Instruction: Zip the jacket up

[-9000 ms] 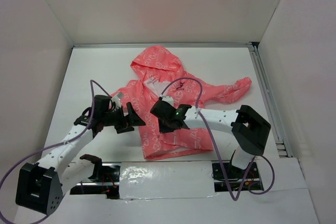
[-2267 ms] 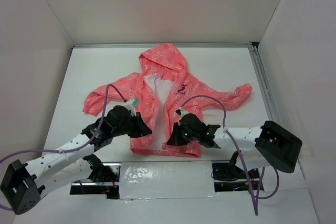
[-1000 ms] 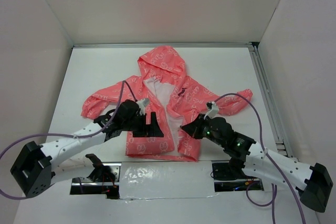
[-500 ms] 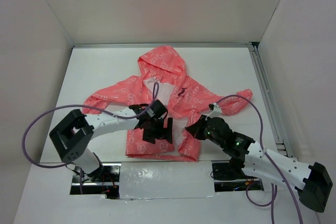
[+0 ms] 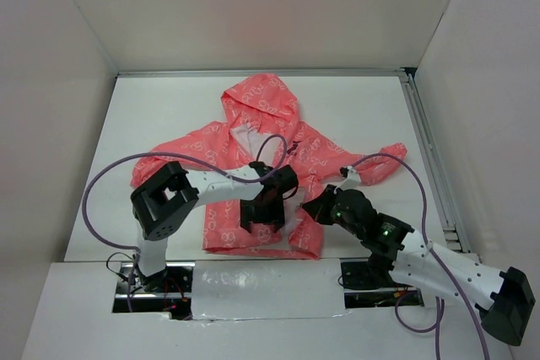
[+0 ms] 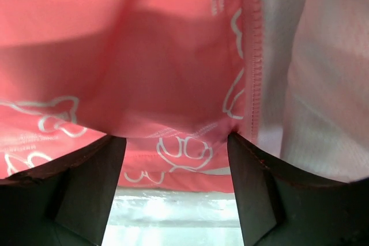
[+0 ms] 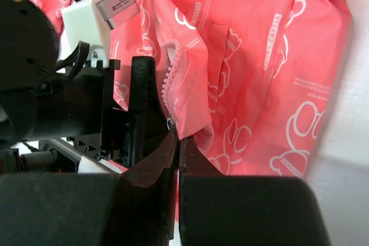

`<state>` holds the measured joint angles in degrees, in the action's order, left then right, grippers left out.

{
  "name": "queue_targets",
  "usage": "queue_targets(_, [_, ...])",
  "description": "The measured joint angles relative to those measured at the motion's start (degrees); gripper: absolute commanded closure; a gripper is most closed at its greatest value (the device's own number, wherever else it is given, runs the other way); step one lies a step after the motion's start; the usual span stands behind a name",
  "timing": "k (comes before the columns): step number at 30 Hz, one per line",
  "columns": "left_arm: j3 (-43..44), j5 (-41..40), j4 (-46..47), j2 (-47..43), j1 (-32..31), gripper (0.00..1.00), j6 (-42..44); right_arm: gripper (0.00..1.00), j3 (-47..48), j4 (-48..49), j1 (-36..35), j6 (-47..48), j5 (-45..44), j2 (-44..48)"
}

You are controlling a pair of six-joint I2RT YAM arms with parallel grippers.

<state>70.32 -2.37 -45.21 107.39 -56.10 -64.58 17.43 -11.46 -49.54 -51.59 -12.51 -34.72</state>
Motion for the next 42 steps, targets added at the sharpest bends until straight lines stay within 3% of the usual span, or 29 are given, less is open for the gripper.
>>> queue_targets(3, [4.9,-1.9,-5.1,3.5,-1.3,0.17,-2.7,1.00,-0.2,-0.5,0.1,0.0,-0.3,0.1])
queue_targets(12, [5.8,-1.6,-3.6,4.1,-2.2,0.71,-4.6,1.00,-0.2,-2.0,0.4,0.0,-1.0,1.6])
queue_targets(14, [4.9,-2.3,-3.3,3.3,-2.2,0.76,-4.4,1.00,-0.2,-2.0,0.5,0.0,-1.1,1.9])
queue_targets(18, [2.4,-2.9,-1.3,0.8,-1.9,1.00,-2.6,1.00,-0.4,-2.0,0.6,-0.1,-1.6,2.1])
queue_targets(26, [-3.8,-2.0,4.4,-10.1,1.1,0.98,3.2,1.00,-1.4,-2.8,0.8,-0.3,-2.0,3.1])
queue_targets(30, [-5.4,-2.5,5.0,-15.7,1.9,0.83,4.1,1.00,-1.4,-3.1,1.0,-1.2,-3.3,2.1])
queue_targets(42, [-18.3,-2.1,4.8,-24.6,4.7,0.69,4.4,1.00,-1.2,-5.4,1.7,-3.0,-6.8,-4.1])
